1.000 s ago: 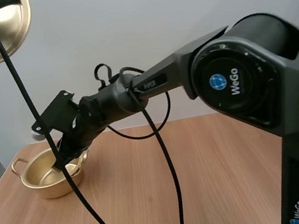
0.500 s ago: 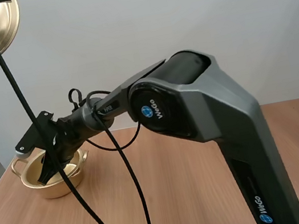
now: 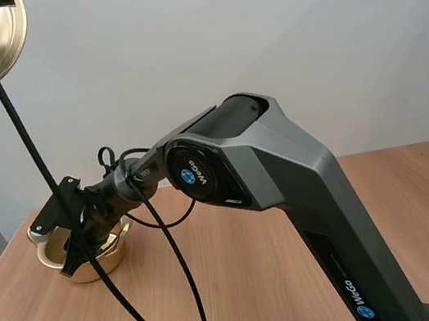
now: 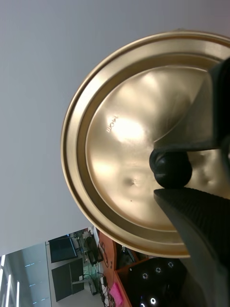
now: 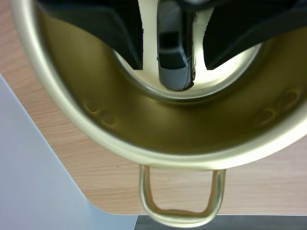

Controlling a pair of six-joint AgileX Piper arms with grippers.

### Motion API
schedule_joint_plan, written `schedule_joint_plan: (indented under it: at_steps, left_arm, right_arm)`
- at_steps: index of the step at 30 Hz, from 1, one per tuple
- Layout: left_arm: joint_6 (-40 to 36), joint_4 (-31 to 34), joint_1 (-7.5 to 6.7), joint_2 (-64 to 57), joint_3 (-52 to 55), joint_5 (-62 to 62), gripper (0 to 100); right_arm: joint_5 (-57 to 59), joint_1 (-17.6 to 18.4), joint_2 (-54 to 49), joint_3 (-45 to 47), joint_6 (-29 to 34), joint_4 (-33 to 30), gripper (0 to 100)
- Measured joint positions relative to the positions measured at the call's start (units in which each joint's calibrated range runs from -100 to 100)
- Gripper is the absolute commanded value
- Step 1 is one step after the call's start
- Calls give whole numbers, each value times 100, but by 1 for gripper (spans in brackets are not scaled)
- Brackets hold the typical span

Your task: Open the pot, put the car inside, and close it

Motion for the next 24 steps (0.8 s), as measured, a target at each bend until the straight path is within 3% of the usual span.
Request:
schedule_joint_plan:
  at_steps: [1, 2, 8, 15, 24]
  left_arm:
    - [9, 0, 0, 0, 0, 0, 0]
    - [21, 0, 0, 0, 0, 0, 0]
    - [34, -11, 0, 774, 25, -1, 0]
    - [555, -149, 0, 1888, 35, 1184, 0]
    - [1094, -469, -9, 3506, 35, 2173, 0]
  right_arm:
    - [0, -2, -46, 0, 25, 0, 24]
    - [18, -23, -90, 0, 53, 0, 0]
    - [1491, -447, -1193, 0, 256, 3, 0]
    - [3202, -1049, -2318, 0, 423, -554, 0]
    - [3970, -2059, -3337, 0, 470, -366, 0]
